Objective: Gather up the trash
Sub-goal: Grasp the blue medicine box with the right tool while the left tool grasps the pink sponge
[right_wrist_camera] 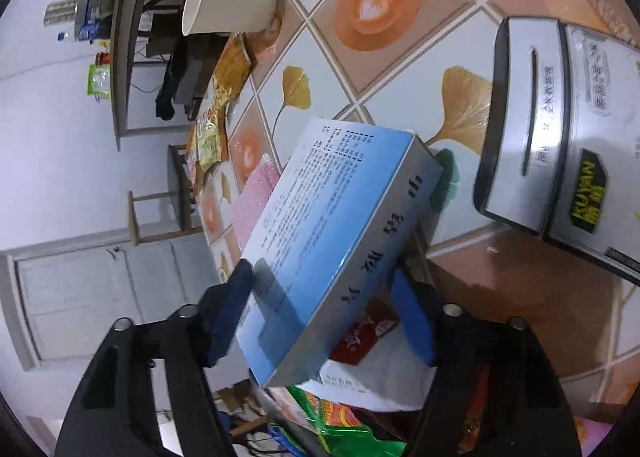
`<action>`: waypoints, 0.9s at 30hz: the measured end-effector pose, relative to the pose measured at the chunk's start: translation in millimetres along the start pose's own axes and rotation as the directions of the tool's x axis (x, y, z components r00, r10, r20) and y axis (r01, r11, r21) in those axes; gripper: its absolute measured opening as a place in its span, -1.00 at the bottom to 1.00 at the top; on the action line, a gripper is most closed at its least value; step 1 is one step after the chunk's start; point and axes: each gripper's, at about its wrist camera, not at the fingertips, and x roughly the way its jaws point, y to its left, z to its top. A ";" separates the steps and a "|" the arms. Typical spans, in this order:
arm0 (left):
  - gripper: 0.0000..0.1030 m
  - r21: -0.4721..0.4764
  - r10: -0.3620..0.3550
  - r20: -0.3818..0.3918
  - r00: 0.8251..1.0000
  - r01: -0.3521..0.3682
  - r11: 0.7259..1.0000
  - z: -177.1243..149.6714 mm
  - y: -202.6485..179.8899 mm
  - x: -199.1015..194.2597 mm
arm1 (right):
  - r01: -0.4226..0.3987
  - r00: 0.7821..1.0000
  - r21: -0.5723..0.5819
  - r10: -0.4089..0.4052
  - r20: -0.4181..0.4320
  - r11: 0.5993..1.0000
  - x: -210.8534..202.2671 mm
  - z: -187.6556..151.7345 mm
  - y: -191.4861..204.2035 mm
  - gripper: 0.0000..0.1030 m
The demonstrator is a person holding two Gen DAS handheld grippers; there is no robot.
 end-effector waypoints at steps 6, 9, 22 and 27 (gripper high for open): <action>0.62 -0.006 0.022 -0.024 0.999 -0.023 1.000 6.8 3.8 10.5 | -0.083 0.996 0.022 0.082 0.028 0.996 0.1 5.7 -6.8 -0.20; 0.62 0.018 0.039 -0.034 0.999 -0.039 0.999 17.7 0.3 17.4 | -0.130 0.991 0.041 0.129 0.033 0.991 -3.4 8.4 -12.4 -0.33; 0.49 0.066 0.114 -0.146 0.983 -0.106 0.992 82.6 3.2 108.1 | -0.332 0.942 0.009 0.332 0.049 0.943 -44.0 15.2 -10.9 -0.35; 0.59 0.408 0.203 -0.187 0.961 -0.112 0.906 96.9 -29.0 153.7 | -0.328 0.940 -0.076 0.333 0.069 0.942 -76.6 14.2 -8.8 -0.35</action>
